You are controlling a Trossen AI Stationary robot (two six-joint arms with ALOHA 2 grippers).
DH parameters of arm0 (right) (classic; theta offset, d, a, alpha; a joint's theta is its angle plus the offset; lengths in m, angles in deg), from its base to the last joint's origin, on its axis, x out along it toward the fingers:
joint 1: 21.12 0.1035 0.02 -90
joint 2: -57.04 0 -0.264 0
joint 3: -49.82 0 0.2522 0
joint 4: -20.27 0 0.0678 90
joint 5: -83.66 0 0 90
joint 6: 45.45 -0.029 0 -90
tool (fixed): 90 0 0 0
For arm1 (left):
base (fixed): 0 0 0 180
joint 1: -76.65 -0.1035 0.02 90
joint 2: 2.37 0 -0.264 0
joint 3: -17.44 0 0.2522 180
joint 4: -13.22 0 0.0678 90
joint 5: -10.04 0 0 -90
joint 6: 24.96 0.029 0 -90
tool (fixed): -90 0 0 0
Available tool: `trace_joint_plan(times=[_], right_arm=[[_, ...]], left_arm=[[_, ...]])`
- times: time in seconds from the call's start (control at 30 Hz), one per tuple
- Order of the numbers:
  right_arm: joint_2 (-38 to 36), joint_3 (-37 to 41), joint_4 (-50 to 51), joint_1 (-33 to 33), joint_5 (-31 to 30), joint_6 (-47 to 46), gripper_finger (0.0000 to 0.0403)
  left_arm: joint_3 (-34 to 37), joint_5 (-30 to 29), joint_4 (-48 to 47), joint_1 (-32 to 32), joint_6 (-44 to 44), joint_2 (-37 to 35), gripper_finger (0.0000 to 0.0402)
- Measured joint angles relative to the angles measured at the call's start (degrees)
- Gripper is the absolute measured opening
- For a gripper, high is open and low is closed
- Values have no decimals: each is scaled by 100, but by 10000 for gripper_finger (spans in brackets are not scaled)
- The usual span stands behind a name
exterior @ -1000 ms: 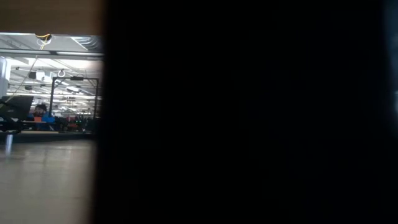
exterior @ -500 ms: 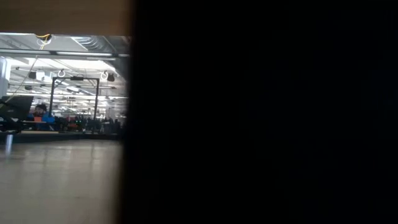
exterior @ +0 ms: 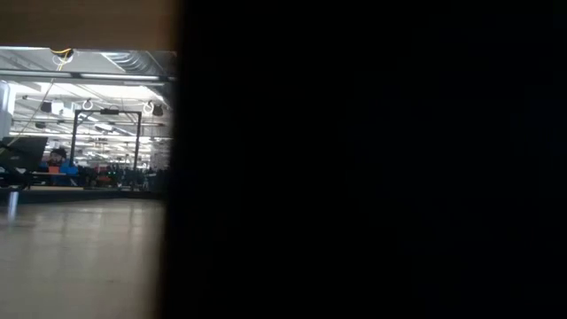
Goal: Stack baskets on shelf by color
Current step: Stack the black basket on top of the other black baskets on the shelf
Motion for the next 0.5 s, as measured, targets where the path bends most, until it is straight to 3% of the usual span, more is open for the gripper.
trace_joint_plan(times=[0.5], right_arm=[[-1,0,0,0,0,0,105]], left_arm=[[0,84,47,-49,0,0,40]])
